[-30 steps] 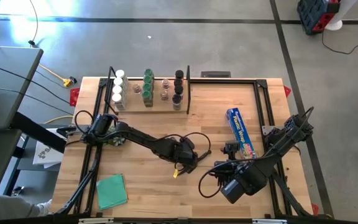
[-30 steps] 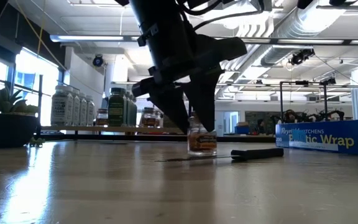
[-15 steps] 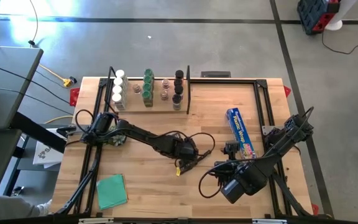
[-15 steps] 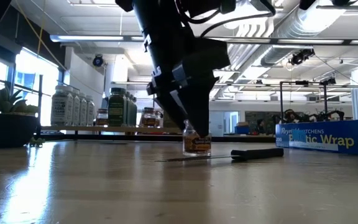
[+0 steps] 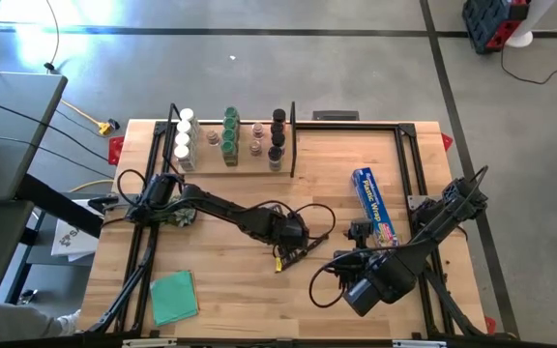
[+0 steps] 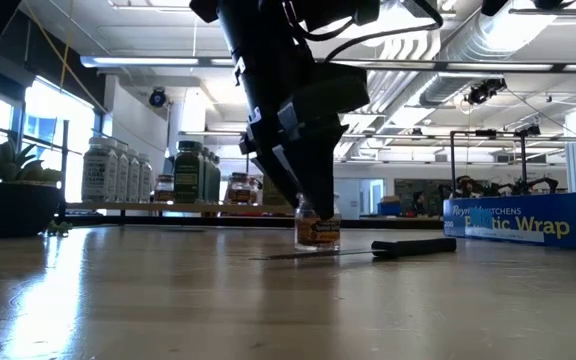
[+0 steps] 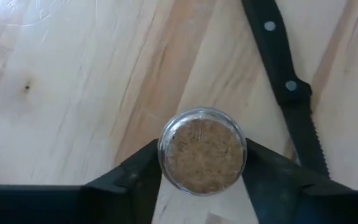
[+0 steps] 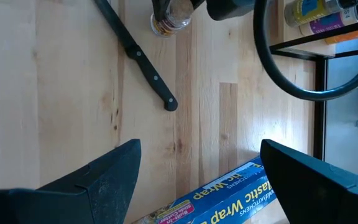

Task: Shelf spices
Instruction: Put the brown lid seasoning bottle on the shelf, then return to Home Position

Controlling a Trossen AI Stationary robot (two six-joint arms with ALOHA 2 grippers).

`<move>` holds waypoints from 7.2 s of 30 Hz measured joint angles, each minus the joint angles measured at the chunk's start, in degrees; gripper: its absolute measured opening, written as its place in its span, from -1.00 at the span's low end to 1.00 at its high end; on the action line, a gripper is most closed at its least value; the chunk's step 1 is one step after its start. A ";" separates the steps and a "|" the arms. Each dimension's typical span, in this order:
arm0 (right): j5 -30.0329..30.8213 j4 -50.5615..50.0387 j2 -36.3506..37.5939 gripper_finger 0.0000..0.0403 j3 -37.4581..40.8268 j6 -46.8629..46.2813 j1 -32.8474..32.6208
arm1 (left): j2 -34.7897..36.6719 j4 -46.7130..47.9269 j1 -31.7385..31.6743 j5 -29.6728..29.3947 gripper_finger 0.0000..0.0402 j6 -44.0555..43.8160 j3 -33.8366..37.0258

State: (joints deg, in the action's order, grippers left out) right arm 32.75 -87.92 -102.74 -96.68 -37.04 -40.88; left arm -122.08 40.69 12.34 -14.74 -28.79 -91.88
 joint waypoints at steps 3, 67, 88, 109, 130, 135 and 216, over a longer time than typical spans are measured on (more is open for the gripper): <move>0.00 0.00 0.00 0.62 0.00 0.00 0.00 | 0.02 -0.52 0.00 0.18 -0.20 0.87 -0.05; -5.49 8.28 0.00 0.62 0.00 -1.67 1.79 | 50.11 3.37 -46.80 4.55 -0.20 37.41 42.35; -6.10 8.28 0.00 0.62 0.00 -1.81 1.90 | 45.11 1.13 -48.10 2.06 0.14 38.49 42.36; -6.12 8.47 0.00 0.62 0.00 -1.95 1.90 | 45.11 0.20 -45.90 -6.54 0.14 39.57 42.34; -6.23 8.51 0.00 0.62 0.00 -1.97 1.90 | 45.13 0.01 -43.20 -11.51 0.14 42.21 37.30; -6.27 8.51 0.00 0.62 0.00 -2.17 1.90 | 45.13 5.14 -42.25 -12.98 0.14 42.44 31.76; -3.23 22.48 24.19 -0.60 0.00 31.33 11.65 | 79.08 -5.46 -26.43 23.28 -0.03 24.64 33.11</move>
State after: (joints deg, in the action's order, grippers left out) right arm 29.53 -65.44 -78.55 -96.68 -5.71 -29.23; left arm -43.00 35.22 -14.10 8.54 -4.15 -58.76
